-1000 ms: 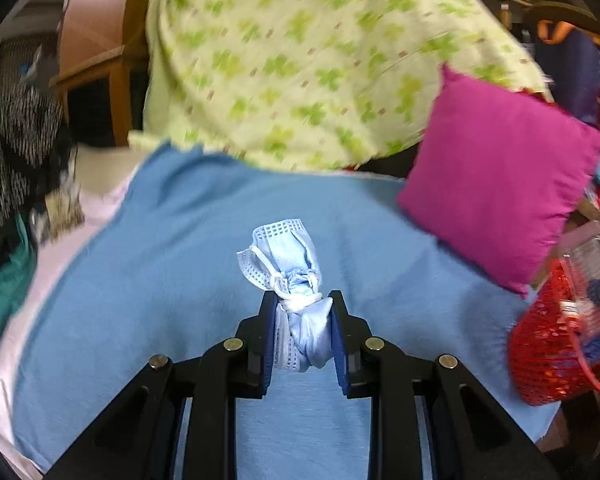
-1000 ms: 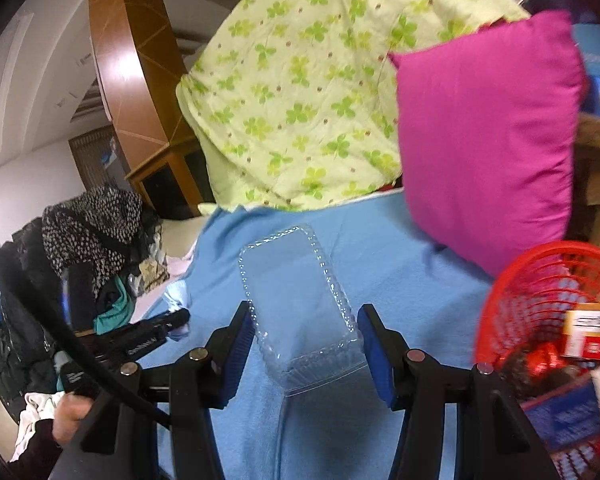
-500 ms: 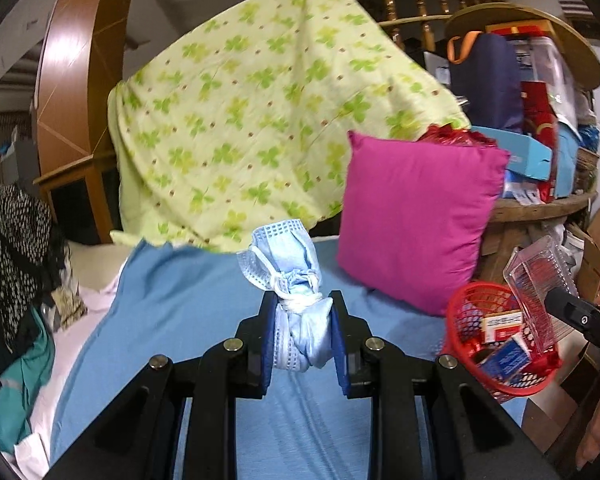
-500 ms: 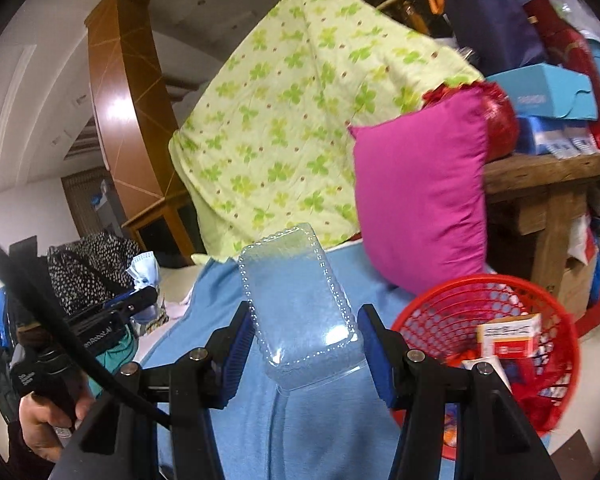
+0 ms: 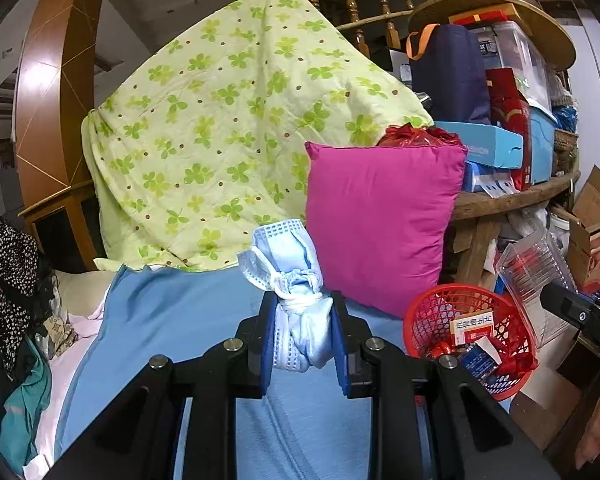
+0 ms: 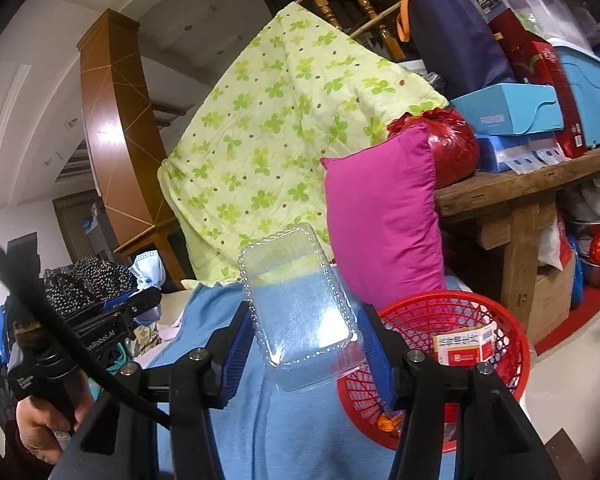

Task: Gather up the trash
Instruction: 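Lift the tissue and clear tray and carry them toward the red basket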

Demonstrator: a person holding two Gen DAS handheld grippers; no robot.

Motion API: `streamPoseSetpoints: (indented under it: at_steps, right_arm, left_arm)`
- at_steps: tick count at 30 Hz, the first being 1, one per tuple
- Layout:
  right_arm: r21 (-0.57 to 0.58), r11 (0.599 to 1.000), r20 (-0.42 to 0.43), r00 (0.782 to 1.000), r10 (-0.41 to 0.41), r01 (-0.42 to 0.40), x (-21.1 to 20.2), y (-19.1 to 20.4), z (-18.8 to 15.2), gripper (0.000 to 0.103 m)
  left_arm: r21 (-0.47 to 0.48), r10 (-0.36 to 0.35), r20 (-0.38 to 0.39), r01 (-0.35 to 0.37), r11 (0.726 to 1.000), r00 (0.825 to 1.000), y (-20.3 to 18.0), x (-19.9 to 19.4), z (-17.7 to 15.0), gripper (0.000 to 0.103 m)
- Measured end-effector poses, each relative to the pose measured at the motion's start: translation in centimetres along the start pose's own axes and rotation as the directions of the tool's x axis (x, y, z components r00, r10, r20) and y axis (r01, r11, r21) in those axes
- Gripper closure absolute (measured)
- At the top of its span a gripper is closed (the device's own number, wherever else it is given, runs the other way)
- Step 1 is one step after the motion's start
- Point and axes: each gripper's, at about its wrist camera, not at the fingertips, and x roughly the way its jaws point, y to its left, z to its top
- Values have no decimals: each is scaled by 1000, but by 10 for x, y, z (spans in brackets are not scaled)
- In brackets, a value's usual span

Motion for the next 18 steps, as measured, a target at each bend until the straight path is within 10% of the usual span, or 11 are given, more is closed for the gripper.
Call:
streamPoseSetpoints:
  at_steps: [18]
  right_arm:
    - [33, 999, 15, 999, -36, 36, -6, -27, 3, 47]
  left_arm:
    - [58, -43, -11, 44, 997, 999, -36, 11, 7, 76]
